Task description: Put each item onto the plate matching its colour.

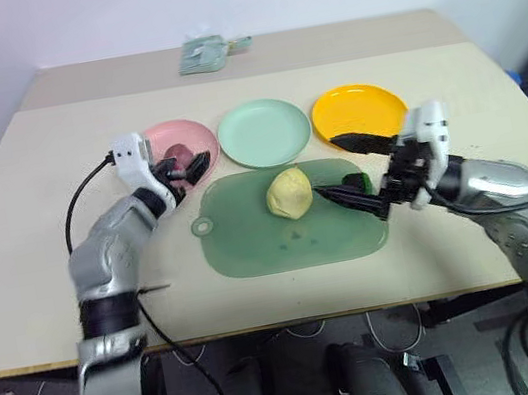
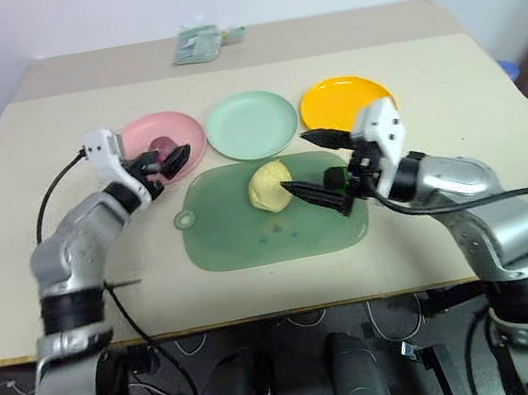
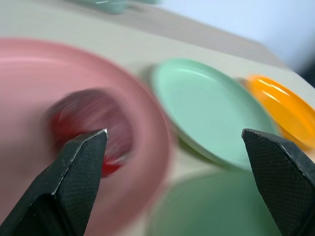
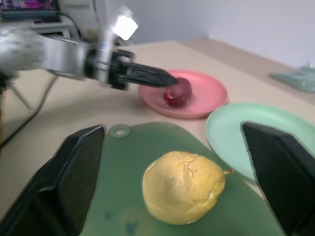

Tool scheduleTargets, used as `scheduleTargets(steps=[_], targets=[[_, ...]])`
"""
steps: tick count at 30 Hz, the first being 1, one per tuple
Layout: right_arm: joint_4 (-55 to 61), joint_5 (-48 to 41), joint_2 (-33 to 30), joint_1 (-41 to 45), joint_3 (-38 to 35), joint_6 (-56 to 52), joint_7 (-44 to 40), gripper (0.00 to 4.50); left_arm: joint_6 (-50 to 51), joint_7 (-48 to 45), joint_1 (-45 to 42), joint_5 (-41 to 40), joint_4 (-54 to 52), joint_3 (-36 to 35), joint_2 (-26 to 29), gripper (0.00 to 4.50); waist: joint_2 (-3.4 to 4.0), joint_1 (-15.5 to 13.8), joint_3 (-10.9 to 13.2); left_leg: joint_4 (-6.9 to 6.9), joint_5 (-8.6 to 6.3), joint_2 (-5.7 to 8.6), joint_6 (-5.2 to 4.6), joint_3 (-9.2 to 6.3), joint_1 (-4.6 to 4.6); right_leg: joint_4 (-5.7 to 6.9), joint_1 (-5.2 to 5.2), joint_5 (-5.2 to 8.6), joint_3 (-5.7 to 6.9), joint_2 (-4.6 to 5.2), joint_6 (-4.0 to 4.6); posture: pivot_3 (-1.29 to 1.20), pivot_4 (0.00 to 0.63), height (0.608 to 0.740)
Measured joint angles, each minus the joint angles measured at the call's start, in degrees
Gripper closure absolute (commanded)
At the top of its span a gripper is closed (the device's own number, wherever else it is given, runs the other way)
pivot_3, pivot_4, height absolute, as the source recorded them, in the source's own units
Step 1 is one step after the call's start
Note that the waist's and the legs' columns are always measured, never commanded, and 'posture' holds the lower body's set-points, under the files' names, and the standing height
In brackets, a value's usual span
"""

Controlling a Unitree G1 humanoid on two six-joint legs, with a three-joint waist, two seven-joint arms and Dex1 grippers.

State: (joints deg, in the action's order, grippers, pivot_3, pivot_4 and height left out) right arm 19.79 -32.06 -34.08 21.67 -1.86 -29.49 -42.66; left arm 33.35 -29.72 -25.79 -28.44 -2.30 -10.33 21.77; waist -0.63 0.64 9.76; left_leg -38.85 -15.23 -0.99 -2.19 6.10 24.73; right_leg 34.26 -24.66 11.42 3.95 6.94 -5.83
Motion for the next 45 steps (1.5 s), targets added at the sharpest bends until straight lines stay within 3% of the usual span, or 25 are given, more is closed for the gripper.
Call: scheduleTargets(steps=[6, 12, 18, 39, 42, 45], targets=[[-2.7, 3.8, 2.9, 2.9, 5.3, -3.5, 3.7, 0.00, -0.7, -24.4, 16.1, -9.4, -13.5, -1.5, 15.1, 0.02, 0.10, 0.0, 0.1, 0.03, -0.22, -0.01, -0.01, -0.05, 0.24, 0.00, -0.52, -0.01, 0.02, 0.16, 0.05, 0.00, 0.150, 0.740], [-6.1, 4.2, 4.5, 6.0, 7.5, -8.0, 3.9, 0.00, -2.7, -36.4, 23.1, -14.2, -18.1, -7.2, 22.9, 0.02, 0.14, 0.3, 0.1, -0.01, -0.25, 0.03, -0.07, -0.05, 0.48, -0.04, -0.69, -0.02, 0.03, 0.16, 0.07, 0.00, 0.150, 0.740], [-10.1, 4.5, 6.2, 7.9, 8.5, -11.5, 3.8, 0.00, -5.2, -40.6, 26.0, -16.0, -20.5, -9.7, 24.6, 0.02, 0.22, 0.2, 0.1, -0.03, -0.13, 0.03, -0.09, -0.03, 0.65, -0.01, -0.67, -0.03, 0.04, 0.00, 0.06, 0.00, 0.150, 0.740], [-15.5, 11.3, 9.7, 9.9, 12.0, -8.9, 2.5, 0.00, -5.6, -39.8, 26.9, -16.1, -21.6, -10.8, 25.2, 0.02, 0.23, 0.3, 0.1, -0.05, 0.06, 0.00, 0.06, 0.03, 0.61, 0.03, -0.60, -0.04, 0.04, -0.13, 0.01, 0.00, 0.150, 0.740], [-15.6, 11.7, 10.2, 10.0, 12.1, -8.4, 2.4, 0.87, -5.6, -39.0, 26.9, -16.1, -22.5, -10.8, 25.2, 0.00, 0.23, 0.3, 0.1, -0.05, 0.06, -0.01, 0.08, 0.03, 0.60, 0.03, -0.59, -0.04, 0.04, -0.14, 0.01, 0.00, 0.150, 0.740], [-15.6, 11.8, 10.5, 10.2, 12.0, -7.6, 2.1, 2.30, -5.6, -38.7, 27.0, -16.3, -22.7, -10.8, 25.2, 0.00, 0.23, 0.3, 0.1, -0.05, 0.06, -0.02, 0.08, 0.03, 0.56, 0.04, -0.54, -0.04, 0.04, -0.15, 0.01, 0.00, 0.150, 0.740]])
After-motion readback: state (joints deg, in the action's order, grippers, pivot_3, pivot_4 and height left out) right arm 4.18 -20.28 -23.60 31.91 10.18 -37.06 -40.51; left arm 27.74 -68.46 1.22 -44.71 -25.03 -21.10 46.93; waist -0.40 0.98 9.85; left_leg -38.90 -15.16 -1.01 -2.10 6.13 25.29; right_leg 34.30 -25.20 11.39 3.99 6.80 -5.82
